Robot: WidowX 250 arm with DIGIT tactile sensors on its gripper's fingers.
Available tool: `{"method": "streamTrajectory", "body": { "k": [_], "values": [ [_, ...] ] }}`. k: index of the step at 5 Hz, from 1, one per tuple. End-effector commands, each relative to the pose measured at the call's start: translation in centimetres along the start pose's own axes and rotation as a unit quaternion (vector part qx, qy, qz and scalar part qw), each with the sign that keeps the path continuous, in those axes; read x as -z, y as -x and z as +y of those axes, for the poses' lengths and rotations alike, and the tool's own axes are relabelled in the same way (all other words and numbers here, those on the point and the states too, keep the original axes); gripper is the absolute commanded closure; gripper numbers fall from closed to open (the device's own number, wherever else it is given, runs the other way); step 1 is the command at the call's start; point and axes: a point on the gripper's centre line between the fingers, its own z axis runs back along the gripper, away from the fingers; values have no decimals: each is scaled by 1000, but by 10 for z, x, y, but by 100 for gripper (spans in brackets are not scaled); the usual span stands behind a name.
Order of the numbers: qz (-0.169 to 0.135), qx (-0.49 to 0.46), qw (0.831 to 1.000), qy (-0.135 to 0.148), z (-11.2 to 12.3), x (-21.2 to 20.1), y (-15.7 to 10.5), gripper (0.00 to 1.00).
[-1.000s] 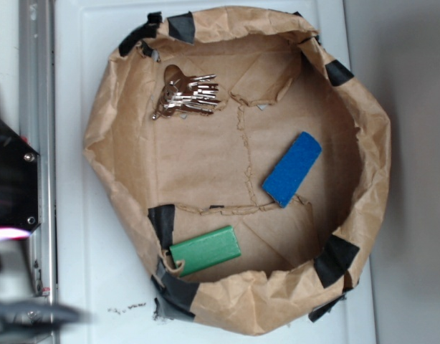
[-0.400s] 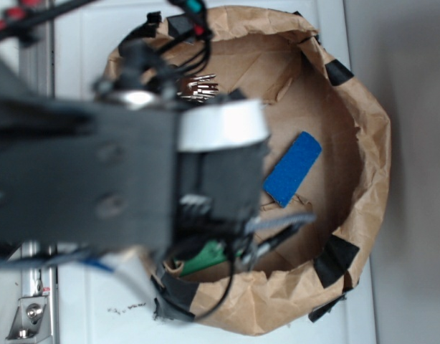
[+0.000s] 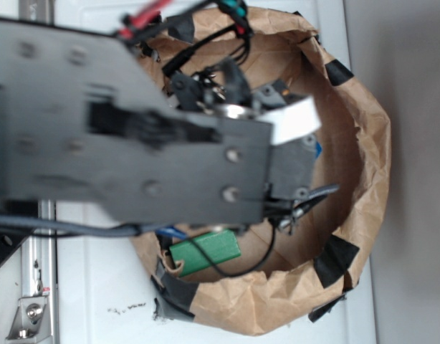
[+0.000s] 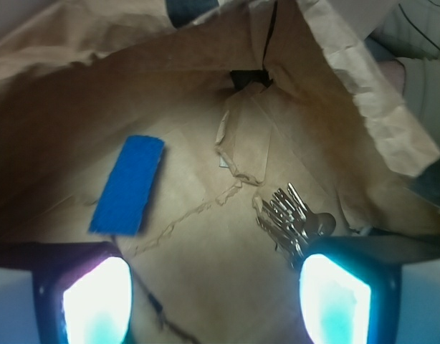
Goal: Grab the silver keys.
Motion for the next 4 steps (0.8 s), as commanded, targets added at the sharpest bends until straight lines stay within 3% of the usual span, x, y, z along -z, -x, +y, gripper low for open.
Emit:
{"method": "streamTrajectory", "body": {
  "k": [1, 2, 4],
  "values": [
    [-11, -9, 999, -30, 24, 12, 12, 0],
    [-8, -3, 1000, -23, 32, 14, 24, 0],
    [-12, 6, 999, -50, 12, 36, 15, 0]
  ]
}}
